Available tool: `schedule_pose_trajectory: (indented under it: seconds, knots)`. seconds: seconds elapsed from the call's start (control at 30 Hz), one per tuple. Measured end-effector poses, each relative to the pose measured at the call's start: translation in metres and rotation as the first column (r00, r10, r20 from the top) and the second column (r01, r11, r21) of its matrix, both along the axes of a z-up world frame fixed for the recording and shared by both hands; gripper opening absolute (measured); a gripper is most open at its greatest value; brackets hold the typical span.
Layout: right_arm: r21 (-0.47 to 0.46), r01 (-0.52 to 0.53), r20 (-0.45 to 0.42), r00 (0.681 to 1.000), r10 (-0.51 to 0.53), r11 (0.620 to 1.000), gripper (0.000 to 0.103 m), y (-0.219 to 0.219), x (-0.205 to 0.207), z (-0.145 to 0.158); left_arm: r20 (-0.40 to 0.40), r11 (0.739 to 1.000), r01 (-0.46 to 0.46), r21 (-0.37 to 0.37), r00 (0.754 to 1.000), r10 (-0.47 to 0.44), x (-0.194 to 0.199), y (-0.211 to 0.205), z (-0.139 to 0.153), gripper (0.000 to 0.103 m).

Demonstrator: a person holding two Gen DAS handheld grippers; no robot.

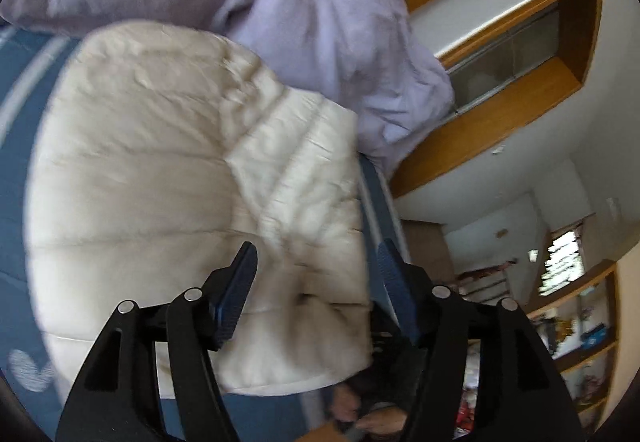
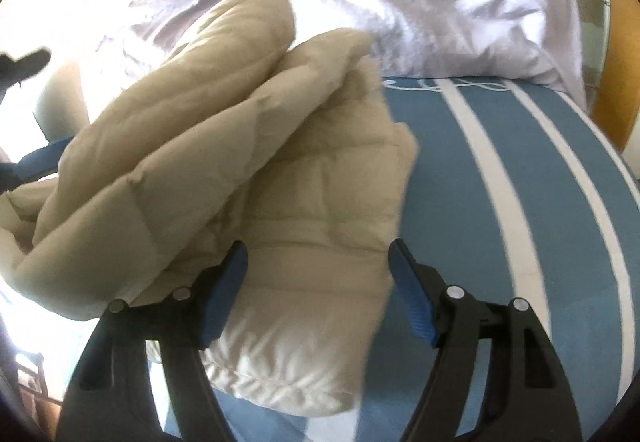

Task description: Fold large clothes

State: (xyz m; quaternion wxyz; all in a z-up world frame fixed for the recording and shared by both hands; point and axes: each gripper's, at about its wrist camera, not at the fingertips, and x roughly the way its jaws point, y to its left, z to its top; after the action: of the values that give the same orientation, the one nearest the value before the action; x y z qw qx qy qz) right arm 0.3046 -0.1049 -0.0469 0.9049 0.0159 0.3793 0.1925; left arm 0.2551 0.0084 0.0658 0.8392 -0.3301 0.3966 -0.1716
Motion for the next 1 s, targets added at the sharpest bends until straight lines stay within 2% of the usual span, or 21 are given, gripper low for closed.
schedule_pose_trajectory:
  seconds: [0.17, 0.3, 0.43, 0.57, 0.67, 0.77, 0.83, 1.0]
  knots:
    - [-0.018, 0.053, -0.004, 0.999, -0.053, 0.998, 0.074, -0.018, 0.001, 0.005, -0.002, 0.989, -0.097, 0.116, 0.995, 0.097, -0.016, 0.032, -0.007, 0.063]
    - [-0.025, 0.072, 0.005, 0.997, -0.072, 0.997, 0.074, -0.024, -0.002, 0.016, 0.006, 0.954, -0.175, 0.244, 0.984, 0.179, -0.021, 0.055, -0.01, 0.063]
    - [-0.019, 0.078, 0.02, 0.997, -0.077, 0.997, 0.075, -0.027, 0.001, 0.03, 0.035, 0.894, -0.236, 0.38, 0.97, 0.242, -0.017, 0.066, -0.014, 0.063]
    - [-0.003, 0.08, 0.046, 0.996, -0.08, 0.997, 0.075, -0.027, 0.002, 0.049, 0.071, 0.815, -0.278, 0.509, 0.957, 0.281, -0.012, 0.07, -0.02, 0.064]
    - [0.008, 0.078, 0.071, 0.994, -0.078, 0.997, 0.075, -0.026, 0.002, 0.065, 0.08, 0.778, -0.276, 0.564, 0.956, 0.281, -0.012, 0.07, -0.027, 0.064]
    - [0.019, 0.066, 0.097, 0.993, -0.068, 0.998, 0.075, -0.023, -0.001, 0.08, 0.078, 0.762, -0.255, 0.595, 0.962, 0.261, -0.01, 0.061, -0.035, 0.065]
    - [0.024, 0.056, 0.104, 0.993, -0.058, 0.998, 0.075, -0.019, -0.002, 0.087, 0.062, 0.762, -0.228, 0.607, 0.969, 0.24, -0.006, 0.054, -0.044, 0.065]
    - [0.022, 0.006, 0.121, 0.993, -0.009, 1.0, 0.075, 0.002, -0.007, 0.099, 0.014, 0.804, -0.166, 0.571, 0.981, 0.193, -0.001, 0.042, -0.065, 0.065]
